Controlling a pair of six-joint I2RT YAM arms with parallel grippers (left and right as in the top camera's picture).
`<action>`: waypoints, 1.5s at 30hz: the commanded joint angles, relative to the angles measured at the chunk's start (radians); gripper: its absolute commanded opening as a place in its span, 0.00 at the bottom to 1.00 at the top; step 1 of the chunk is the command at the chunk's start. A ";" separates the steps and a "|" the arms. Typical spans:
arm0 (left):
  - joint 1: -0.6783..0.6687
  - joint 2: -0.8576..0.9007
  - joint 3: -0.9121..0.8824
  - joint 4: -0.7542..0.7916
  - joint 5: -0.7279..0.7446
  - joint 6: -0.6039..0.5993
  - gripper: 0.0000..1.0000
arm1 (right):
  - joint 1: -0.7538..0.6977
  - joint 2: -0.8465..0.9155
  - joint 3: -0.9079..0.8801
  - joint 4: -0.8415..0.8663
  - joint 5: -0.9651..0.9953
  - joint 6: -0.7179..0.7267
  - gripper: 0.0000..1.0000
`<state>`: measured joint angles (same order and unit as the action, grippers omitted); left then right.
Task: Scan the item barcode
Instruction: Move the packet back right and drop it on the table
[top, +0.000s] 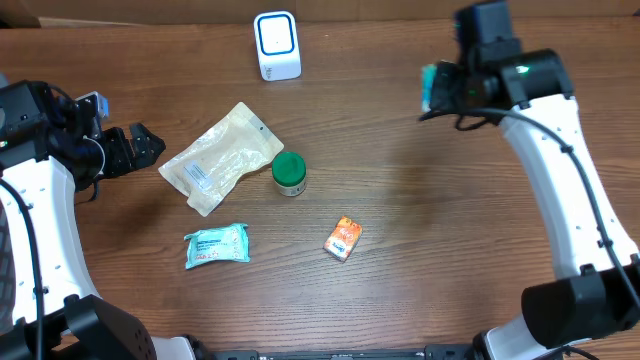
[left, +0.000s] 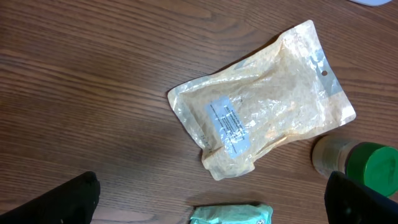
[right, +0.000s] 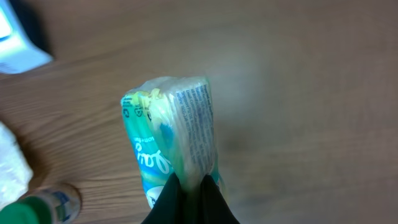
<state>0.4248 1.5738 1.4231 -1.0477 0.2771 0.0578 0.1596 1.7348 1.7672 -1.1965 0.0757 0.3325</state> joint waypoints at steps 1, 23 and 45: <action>-0.006 -0.010 -0.001 0.001 0.007 -0.010 1.00 | -0.098 -0.002 -0.100 0.010 -0.110 0.065 0.04; -0.006 -0.010 -0.001 0.001 0.007 -0.010 1.00 | -0.254 -0.001 -0.573 0.398 -0.251 0.057 0.24; -0.006 -0.010 -0.001 0.001 0.007 -0.010 1.00 | 0.222 0.032 -0.373 0.039 -0.497 -0.082 0.32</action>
<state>0.4248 1.5738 1.4216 -1.0477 0.2771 0.0578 0.2817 1.7447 1.4109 -1.1614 -0.3958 0.2470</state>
